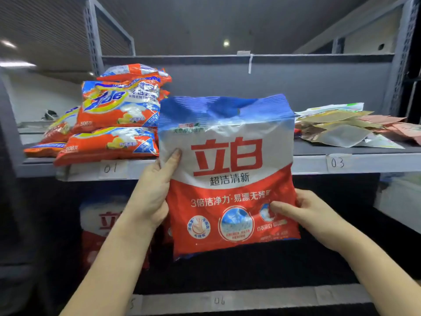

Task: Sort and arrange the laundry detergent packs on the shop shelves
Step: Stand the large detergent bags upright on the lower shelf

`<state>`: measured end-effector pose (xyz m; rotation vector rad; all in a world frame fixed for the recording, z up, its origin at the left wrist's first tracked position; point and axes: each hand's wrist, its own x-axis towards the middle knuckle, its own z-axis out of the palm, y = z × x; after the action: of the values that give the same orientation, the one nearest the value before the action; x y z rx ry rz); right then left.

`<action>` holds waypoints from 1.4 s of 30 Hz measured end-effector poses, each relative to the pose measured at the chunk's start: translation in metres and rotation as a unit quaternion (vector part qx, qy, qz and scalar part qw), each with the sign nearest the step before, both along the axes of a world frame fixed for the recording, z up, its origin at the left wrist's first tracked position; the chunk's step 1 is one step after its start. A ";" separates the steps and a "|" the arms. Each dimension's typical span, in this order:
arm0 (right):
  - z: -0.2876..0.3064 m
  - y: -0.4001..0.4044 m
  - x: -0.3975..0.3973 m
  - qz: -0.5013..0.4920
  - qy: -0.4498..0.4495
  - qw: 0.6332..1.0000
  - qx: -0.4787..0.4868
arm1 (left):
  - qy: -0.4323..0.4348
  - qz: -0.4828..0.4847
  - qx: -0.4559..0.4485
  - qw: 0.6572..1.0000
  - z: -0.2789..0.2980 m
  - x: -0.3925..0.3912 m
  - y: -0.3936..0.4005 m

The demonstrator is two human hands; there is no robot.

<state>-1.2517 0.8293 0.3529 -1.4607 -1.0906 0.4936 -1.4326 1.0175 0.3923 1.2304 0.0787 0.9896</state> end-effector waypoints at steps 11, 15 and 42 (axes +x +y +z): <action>-0.141 0.036 -0.022 0.129 0.097 0.962 -0.219 | 0.216 0.003 -0.050 0.975 -0.142 -0.035 0.044; -0.167 0.063 -0.014 0.116 0.116 0.954 -0.250 | 0.267 0.047 -0.081 0.959 -0.175 -0.027 0.070; -0.218 0.220 0.046 -0.071 -0.037 0.975 -0.209 | 0.443 0.286 0.040 0.849 -0.288 0.079 0.181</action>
<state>-1.2057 1.0497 0.1346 -1.9249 -0.9672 0.5944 -1.3534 1.1980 0.1039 1.7065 1.2024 0.8355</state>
